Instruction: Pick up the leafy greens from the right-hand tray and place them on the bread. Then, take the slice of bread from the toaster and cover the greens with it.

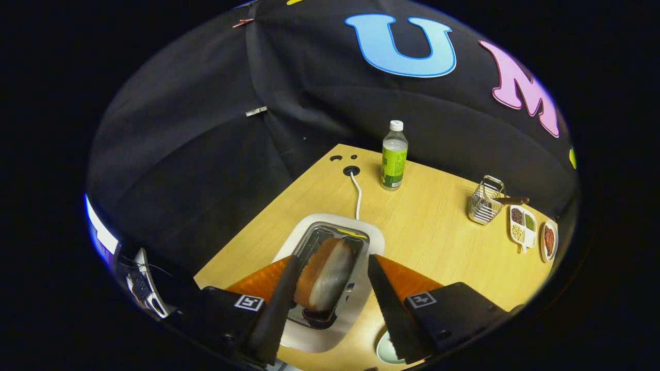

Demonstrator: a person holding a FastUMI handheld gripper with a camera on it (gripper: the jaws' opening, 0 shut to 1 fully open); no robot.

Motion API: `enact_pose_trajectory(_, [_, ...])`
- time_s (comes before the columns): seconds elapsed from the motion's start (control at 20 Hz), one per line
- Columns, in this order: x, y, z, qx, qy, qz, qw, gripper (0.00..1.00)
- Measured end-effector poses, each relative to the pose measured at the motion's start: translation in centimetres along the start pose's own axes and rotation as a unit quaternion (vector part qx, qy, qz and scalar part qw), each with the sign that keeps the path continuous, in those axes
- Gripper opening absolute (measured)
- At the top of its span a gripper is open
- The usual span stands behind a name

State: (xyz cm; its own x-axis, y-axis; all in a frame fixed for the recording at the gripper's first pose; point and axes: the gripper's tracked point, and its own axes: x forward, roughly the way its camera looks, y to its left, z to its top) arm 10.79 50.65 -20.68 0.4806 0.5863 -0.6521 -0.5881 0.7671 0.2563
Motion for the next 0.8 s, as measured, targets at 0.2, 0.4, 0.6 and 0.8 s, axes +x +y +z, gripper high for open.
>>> enact_pose_trajectory(0.2, [0.2,-0.3,-1.1,0.011,0.020,-0.012,1.000,0.38])
enact_pose_trajectory(0.4, [-0.1,0.1,-0.9,0.050,0.026,-0.009,0.998,0.14])
enact_pose_trajectory(0.6, [-2.3,0.4,0.6,0.059,-0.002,0.008,0.998,0.11])
enact_pose_trajectory(0.8, [-6.3,-0.3,3.1,0.079,-0.040,0.037,0.995,0.11])
